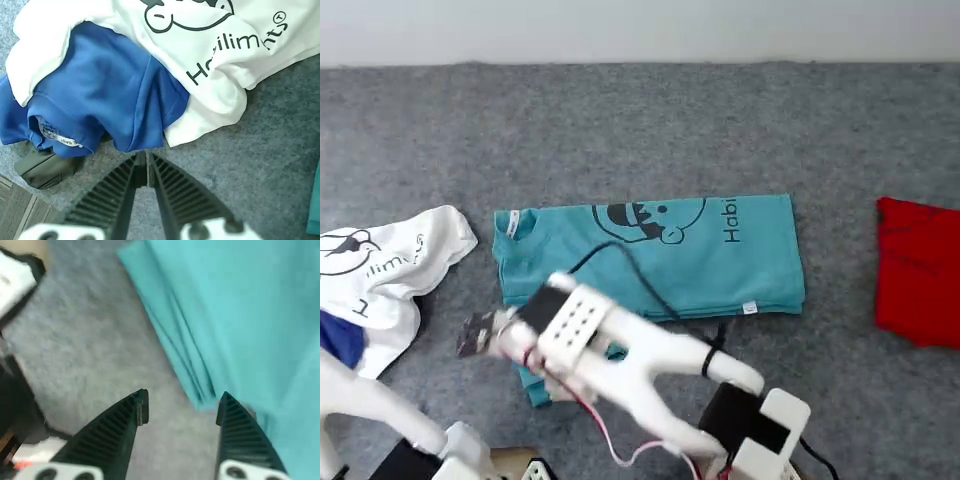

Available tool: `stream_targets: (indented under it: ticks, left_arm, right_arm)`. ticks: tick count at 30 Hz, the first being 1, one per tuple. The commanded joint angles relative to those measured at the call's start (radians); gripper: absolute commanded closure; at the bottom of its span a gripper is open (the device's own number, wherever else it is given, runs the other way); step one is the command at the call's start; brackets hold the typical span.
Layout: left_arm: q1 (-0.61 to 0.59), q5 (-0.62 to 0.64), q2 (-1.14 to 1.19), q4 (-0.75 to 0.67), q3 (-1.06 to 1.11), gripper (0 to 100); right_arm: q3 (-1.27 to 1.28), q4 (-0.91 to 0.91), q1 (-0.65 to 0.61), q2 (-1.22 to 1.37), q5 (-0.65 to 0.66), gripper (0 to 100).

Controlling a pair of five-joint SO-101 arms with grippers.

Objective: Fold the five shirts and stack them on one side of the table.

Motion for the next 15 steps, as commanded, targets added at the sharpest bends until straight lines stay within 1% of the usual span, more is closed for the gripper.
stream_targets:
  ticks: [1, 11, 15]
  left_arm:
    - [-0.006, -0.008, -0.034, 0.012, -0.005, 99]
    - [-0.003, -0.008, -0.034, 0.012, -0.005, 99]
    - [-0.005, -0.008, -0.034, 0.012, -0.005, 99]
  right_arm:
    - [0.043, -0.113, -0.059, -0.042, -0.011, 76.4]
    - [0.049, -0.259, -0.067, 0.193, -0.008, 76.8]
    - [0.04, -0.277, -0.067, 0.214, -0.008, 77.9]
